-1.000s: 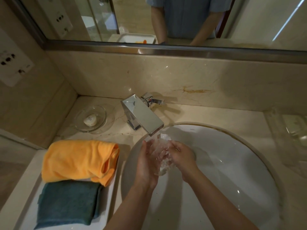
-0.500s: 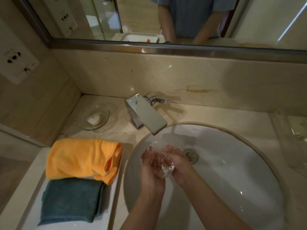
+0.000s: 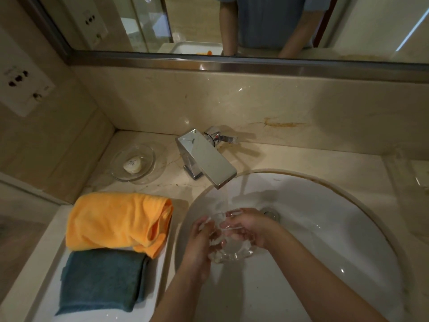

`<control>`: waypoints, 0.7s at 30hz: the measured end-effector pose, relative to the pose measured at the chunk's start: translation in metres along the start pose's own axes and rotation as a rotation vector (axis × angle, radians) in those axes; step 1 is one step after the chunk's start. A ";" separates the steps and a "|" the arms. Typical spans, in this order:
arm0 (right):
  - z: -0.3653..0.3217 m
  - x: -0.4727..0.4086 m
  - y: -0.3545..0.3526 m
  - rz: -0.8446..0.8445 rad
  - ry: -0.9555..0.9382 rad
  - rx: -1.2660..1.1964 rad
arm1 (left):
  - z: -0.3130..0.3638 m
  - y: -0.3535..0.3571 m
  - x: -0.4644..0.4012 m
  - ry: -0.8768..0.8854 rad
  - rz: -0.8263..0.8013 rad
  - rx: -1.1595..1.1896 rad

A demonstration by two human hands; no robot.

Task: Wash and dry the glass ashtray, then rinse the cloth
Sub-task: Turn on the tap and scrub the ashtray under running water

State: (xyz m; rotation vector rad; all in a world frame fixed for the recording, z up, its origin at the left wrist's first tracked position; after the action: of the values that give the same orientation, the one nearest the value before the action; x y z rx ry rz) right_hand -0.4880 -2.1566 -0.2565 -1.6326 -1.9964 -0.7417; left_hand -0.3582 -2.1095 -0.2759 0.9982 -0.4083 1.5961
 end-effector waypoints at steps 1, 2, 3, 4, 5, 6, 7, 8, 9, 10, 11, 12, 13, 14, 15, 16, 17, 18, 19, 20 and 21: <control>0.001 -0.003 -0.001 0.005 0.010 0.000 | 0.006 0.002 -0.002 -0.006 -0.008 -0.068; 0.001 -0.004 0.000 0.012 0.021 -0.005 | 0.013 0.005 -0.003 -0.010 -0.029 -0.142; 0.002 -0.006 -0.001 0.021 0.028 -0.015 | 0.017 0.008 -0.005 0.001 -0.040 -0.222; 0.001 -0.007 -0.001 0.032 0.035 -0.036 | 0.021 0.011 -0.007 0.010 -0.046 -0.298; 0.002 -0.010 -0.003 0.045 0.042 -0.058 | 0.024 0.013 -0.009 0.016 -0.039 -0.353; 0.001 -0.011 -0.004 0.058 0.050 -0.081 | 0.026 0.015 -0.012 0.009 -0.034 -0.375; 0.002 -0.013 -0.005 0.069 0.056 -0.106 | 0.027 0.017 -0.015 -0.001 -0.035 -0.375; 0.001 -0.013 -0.006 0.071 0.057 -0.149 | 0.028 0.019 -0.018 -0.023 -0.034 -0.359; 0.002 -0.015 -0.006 0.067 0.054 -0.212 | 0.029 0.022 -0.021 -0.047 -0.029 -0.318; 0.001 -0.014 -0.006 0.064 0.055 -0.281 | 0.030 0.025 -0.023 -0.071 -0.019 -0.289; 0.002 -0.014 -0.007 0.064 0.060 -0.332 | 0.031 0.028 -0.027 -0.088 -0.012 -0.284; 0.003 -0.013 -0.008 0.059 0.063 -0.368 | 0.032 0.030 -0.028 -0.106 0.008 -0.308; 0.005 -0.014 -0.009 0.046 0.058 -0.394 | 0.034 0.033 -0.031 -0.114 0.037 -0.339; 0.004 -0.014 -0.009 0.021 0.044 -0.417 | 0.035 0.035 -0.033 -0.110 0.075 -0.367; 0.006 -0.015 -0.010 0.015 0.033 -0.433 | 0.036 0.035 -0.036 -0.081 0.116 -0.419; 0.005 -0.017 -0.010 0.022 0.034 -0.435 | 0.036 0.036 -0.040 -0.058 0.144 -0.512; 0.005 -0.019 -0.010 0.044 0.039 -0.408 | 0.034 0.037 -0.046 -0.029 0.151 -0.594; 0.004 -0.020 -0.009 0.058 0.043 -0.366 | 0.032 0.038 -0.051 0.021 0.158 -0.684; 0.003 -0.021 -0.008 0.065 0.042 -0.319 | 0.029 0.039 -0.055 0.052 0.168 -0.753; 0.001 -0.021 -0.007 0.064 0.036 -0.287 | 0.029 0.042 -0.053 0.059 0.187 -0.808; 0.000 -0.021 -0.006 0.062 0.024 -0.268 | 0.029 0.044 -0.055 0.068 0.193 -0.852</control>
State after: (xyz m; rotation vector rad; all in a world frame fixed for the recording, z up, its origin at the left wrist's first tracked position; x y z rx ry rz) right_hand -0.4900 -2.1732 -0.2708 -1.8152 -1.8844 -1.0370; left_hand -0.3888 -2.1772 -0.2908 0.2541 -1.0496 1.3983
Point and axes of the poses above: each hand's wrist, its own x-axis away from the middle knuckle, its own y-axis out of the palm, z = x × y, the point moved 1 cm from there along -x, towards the middle knuckle, and after that the axes turned 12 degrees about -y, right-handed, at the moved point
